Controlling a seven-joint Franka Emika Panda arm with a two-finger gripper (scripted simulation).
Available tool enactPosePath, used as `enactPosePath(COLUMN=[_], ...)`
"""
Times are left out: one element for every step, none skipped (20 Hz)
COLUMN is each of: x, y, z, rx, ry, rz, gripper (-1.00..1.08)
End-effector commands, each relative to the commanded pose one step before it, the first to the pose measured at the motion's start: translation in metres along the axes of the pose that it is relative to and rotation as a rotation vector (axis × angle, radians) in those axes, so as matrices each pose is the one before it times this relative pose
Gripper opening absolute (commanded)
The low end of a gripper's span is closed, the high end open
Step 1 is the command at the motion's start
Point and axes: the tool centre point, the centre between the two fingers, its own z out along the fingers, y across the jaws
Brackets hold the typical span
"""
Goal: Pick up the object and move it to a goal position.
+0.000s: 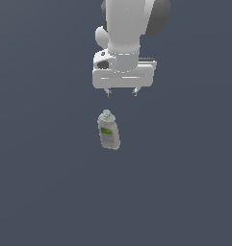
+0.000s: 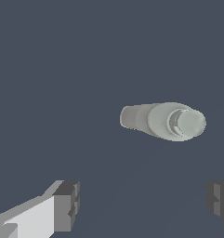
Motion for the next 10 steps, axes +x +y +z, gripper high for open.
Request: enactPosePath(x=[0.0, 0.00001, 0.00003, 0.00005, 0.00006, 0.00007, 0.00007, 0.00004, 0.00002, 0.0], y=[0.00001, -0.0001, -0.00045, -0.00064, -0.00096, -0.0012, -0.00143, -0.00131, -0.00103, -0.00077], z=[0.0, -0.00015, -0.0004, -0.00067, -0.00093, -0.00119, -0.0014, -0.00124, -0.00096, -0.00069], rx=[0.0, 0.00063, 0.00153, 0.00272, 0.00367, 0.00477, 0.00567, 0.00496, 0.00387, 0.00273], ry=[0.0, 0.00005, 0.00009, 0.00016, 0.00022, 0.00028, 0.00032, 0.00026, 0.00019, 0.00012], rz=[0.0, 0.00028, 0.00071, 0.00128, 0.00177, 0.0024, 0.00305, 0.00295, 0.00263, 0.00221], gripper=[1.0, 1.0, 1.0, 1.0, 1.0, 1.0, 1.0, 1.0, 1.0, 1.0])
